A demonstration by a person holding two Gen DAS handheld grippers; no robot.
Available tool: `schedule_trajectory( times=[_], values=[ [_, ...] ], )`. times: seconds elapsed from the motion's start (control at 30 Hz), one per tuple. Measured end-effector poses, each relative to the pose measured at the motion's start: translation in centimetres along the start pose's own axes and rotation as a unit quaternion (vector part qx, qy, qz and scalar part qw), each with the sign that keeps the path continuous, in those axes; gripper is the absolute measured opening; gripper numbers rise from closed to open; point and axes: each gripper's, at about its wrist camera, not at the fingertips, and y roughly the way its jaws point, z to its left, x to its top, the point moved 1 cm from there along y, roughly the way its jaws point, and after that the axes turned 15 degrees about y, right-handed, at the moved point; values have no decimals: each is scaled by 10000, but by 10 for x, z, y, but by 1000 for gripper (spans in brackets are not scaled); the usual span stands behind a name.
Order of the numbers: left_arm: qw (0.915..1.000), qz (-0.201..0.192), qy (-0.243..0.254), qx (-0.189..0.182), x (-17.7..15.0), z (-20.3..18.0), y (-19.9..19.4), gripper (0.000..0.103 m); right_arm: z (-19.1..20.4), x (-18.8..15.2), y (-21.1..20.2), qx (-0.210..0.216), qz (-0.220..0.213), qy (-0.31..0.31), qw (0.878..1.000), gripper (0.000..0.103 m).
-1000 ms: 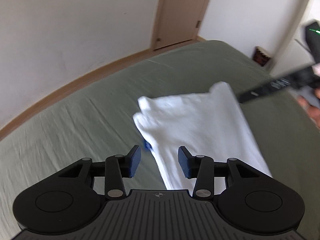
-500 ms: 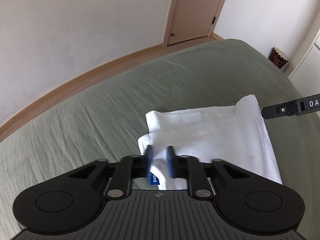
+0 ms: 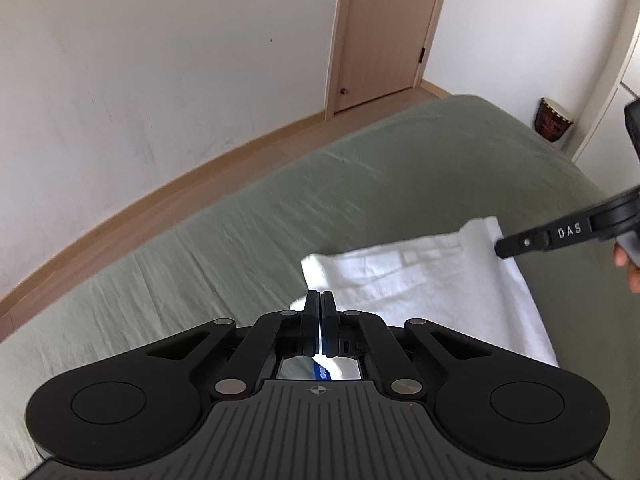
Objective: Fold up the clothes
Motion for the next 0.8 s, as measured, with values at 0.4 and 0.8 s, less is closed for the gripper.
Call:
schedule_trajectory(
  times=[0.4, 0.8],
  values=[
    [9919, 851, 26, -941, 11, 6, 36, 3, 6, 19, -12, -158, 533, -301, 9980, 38],
    [9884, 1033, -236, -1087, 9, 6, 63, 1, 20, 22, 3, -351, 681, -258, 9967, 8]
  ],
)
